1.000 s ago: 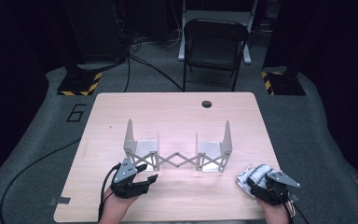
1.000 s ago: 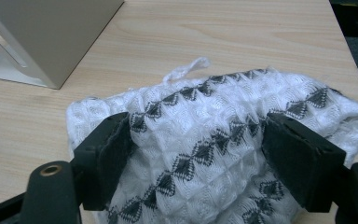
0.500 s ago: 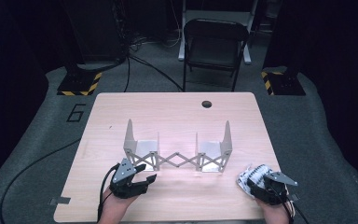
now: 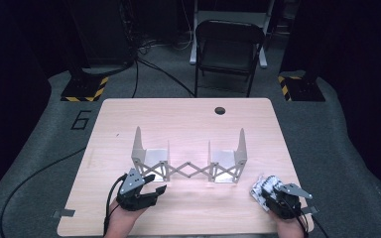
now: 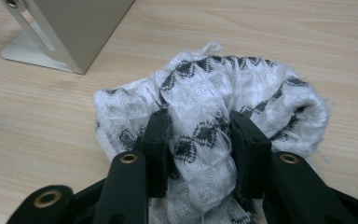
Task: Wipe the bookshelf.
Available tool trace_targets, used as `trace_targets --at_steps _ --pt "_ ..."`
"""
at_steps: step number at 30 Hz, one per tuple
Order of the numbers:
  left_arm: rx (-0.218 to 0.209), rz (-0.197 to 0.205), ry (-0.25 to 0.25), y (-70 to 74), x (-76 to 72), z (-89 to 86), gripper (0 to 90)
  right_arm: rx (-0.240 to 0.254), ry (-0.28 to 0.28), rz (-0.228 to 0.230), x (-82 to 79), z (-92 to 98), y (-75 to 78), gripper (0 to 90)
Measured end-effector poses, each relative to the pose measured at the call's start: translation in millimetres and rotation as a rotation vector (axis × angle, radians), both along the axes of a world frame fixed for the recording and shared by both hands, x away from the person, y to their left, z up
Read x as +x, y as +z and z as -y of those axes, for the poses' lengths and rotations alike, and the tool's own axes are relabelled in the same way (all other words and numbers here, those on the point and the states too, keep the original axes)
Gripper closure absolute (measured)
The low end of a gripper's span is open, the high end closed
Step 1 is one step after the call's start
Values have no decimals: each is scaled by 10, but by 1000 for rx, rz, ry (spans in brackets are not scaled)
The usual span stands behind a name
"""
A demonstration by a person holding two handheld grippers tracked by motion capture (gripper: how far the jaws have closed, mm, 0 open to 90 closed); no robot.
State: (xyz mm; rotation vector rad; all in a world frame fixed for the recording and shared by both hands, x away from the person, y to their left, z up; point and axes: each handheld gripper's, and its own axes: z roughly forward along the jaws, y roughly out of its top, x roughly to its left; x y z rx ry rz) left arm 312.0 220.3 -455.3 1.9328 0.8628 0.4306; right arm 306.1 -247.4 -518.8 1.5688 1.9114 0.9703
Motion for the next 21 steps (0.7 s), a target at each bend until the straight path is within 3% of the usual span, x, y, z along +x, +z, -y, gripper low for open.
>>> trace_targets --at_steps 3,9,14,17,21 --pt "-17 3 16 -9 -8 8 417 19 -4 0 -1 -5 5 636" --pt "-11 -4 9 1 -8 -17 416 -5 23 12 -47 -16 37 633" --pt "-19 -4 15 -8 -13 -5 416 24 67 25 -74 -12 72 638" --pt "-12 -12 5 -4 -11 -11 416 2 97 36 -94 -44 61 642" --pt "-19 -5 17 -13 -11 -3 416 68 111 40 -101 -66 71 676"
